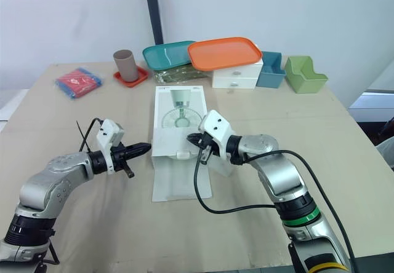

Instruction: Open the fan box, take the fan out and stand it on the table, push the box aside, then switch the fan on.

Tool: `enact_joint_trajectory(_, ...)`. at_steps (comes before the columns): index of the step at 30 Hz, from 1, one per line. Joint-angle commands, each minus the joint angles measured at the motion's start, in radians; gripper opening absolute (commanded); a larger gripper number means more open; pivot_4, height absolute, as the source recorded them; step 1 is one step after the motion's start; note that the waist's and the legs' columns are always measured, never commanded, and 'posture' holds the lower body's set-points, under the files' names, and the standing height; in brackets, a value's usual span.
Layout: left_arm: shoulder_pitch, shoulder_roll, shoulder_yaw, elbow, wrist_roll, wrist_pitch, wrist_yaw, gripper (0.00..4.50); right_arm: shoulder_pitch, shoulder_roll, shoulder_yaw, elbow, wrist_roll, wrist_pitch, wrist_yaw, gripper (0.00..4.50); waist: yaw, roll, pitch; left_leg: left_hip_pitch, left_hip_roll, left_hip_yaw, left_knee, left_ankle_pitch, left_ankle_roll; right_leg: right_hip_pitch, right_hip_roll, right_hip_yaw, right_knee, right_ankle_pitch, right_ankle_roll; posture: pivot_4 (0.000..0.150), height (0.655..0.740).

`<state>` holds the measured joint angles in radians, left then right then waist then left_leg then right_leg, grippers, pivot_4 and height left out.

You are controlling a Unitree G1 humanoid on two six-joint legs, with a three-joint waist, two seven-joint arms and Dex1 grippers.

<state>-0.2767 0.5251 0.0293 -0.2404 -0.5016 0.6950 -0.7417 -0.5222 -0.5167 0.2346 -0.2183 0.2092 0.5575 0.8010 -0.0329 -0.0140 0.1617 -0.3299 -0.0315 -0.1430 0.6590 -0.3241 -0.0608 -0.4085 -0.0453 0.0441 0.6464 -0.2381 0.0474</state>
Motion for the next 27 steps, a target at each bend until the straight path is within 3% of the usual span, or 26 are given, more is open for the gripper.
enact_joint_trajectory(1,0.031,0.021,0.037,-0.056,-0.063,0.017,-0.04,0.0,0.008,-0.004,0.009,-0.01,-0.005,0.008,0.007,0.08,0.0,0.0,0.0,0.0,0.0,0.0,0.0,0.0,0.0,0.0,0.0,0.0,0.0,0.0,0.0,0.15,0.74)
enact_joint_trajectory(9,0.15,0.065,0.086,-0.162,-0.268,0.187,-0.088,0.0,0.011,-0.01,0.007,-0.016,-0.004,0.012,0.009,0.08,-0.002,0.0,0.0,0.0,0.0,0.0,0.0,0.0,0.0,0.0,0.0,0.0,0.0,0.0,0.0,0.15,0.74)
enact_joint_trajectory(15,0.194,-0.001,0.115,-0.189,-0.436,0.307,-0.004,0.0,0.015,-0.014,0.007,-0.023,-0.003,0.015,0.011,0.08,-0.002,0.0,0.0,0.0,0.0,0.0,0.0,0.0,0.001,0.0,0.0,0.0,0.0,0.0,0.0,0.15,0.74)
enact_joint_trajectory(27,0.304,-0.031,0.067,-0.252,-0.572,0.392,0.061,0.0,0.027,-0.028,0.003,-0.045,-0.002,0.027,0.011,0.08,-0.001,0.0,0.0,0.0,0.0,0.001,0.0,0.0,0.0,0.0,0.0,0.0,0.0,0.0,0.0,0.15,0.74)
